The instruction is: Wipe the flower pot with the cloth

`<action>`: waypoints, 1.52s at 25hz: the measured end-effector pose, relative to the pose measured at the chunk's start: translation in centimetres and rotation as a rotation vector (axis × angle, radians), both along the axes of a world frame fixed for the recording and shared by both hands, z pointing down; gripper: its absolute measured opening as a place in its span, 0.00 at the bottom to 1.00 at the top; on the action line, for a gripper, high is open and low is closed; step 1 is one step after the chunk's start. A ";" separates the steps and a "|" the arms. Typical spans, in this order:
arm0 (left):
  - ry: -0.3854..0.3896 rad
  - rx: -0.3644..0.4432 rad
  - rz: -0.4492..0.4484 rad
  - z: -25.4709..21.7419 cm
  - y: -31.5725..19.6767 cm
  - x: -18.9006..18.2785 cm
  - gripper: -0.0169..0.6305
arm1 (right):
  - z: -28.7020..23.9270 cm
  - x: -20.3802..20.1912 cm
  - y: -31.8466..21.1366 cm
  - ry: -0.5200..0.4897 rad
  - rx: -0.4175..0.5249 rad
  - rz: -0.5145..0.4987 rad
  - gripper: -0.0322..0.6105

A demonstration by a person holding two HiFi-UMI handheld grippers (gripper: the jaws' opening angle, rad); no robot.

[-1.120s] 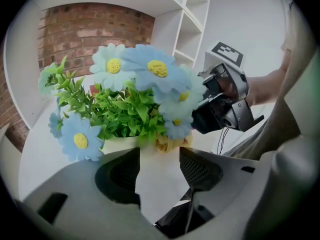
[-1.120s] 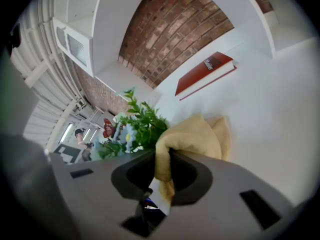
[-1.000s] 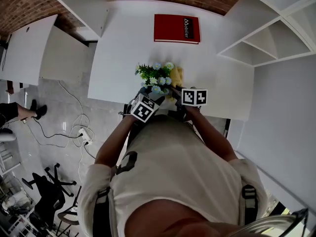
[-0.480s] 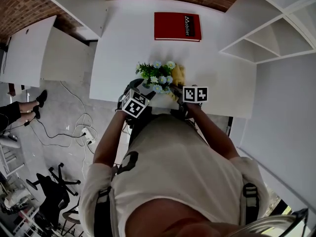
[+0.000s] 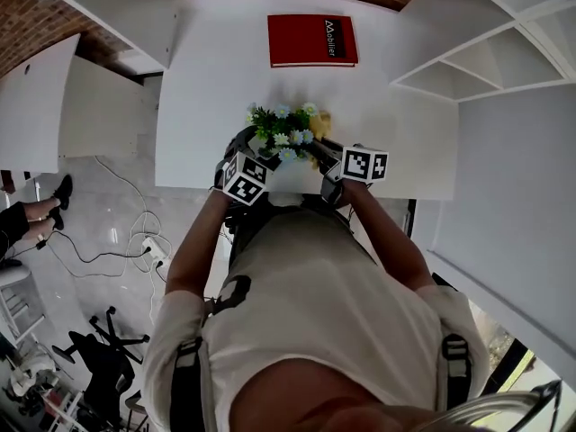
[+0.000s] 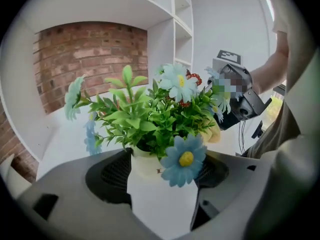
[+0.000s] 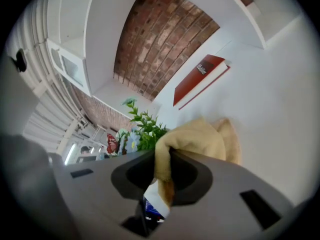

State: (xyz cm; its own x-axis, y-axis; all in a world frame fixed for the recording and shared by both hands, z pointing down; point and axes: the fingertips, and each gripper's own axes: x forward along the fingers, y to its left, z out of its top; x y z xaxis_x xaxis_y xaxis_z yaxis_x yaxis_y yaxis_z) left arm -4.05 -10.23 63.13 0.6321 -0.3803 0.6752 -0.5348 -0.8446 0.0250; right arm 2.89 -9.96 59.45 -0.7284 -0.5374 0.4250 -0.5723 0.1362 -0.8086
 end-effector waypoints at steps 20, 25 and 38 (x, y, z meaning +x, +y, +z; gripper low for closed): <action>0.045 0.006 -0.279 0.0 -0.2 -0.5 0.55 | 6.8 -0.4 1.8 -0.059 -0.213 0.042 0.15; 0.038 -0.015 -0.322 0.0 -0.4 -0.4 0.55 | 4.9 0.3 0.8 -0.085 -0.185 0.043 0.16; 0.010 -0.024 -0.352 0.2 -1.1 -0.4 0.54 | 5.9 0.7 -0.2 -0.039 -0.193 0.014 0.16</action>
State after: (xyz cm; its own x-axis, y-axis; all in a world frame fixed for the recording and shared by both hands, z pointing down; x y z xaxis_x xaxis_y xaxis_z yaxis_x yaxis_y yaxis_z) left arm -4.45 -11.28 63.34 0.4719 -0.5603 0.6807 -0.7926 -0.6077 0.0492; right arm 3.63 -10.13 65.39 -0.7393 -0.4588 0.4929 -0.5411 -0.0309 -0.8404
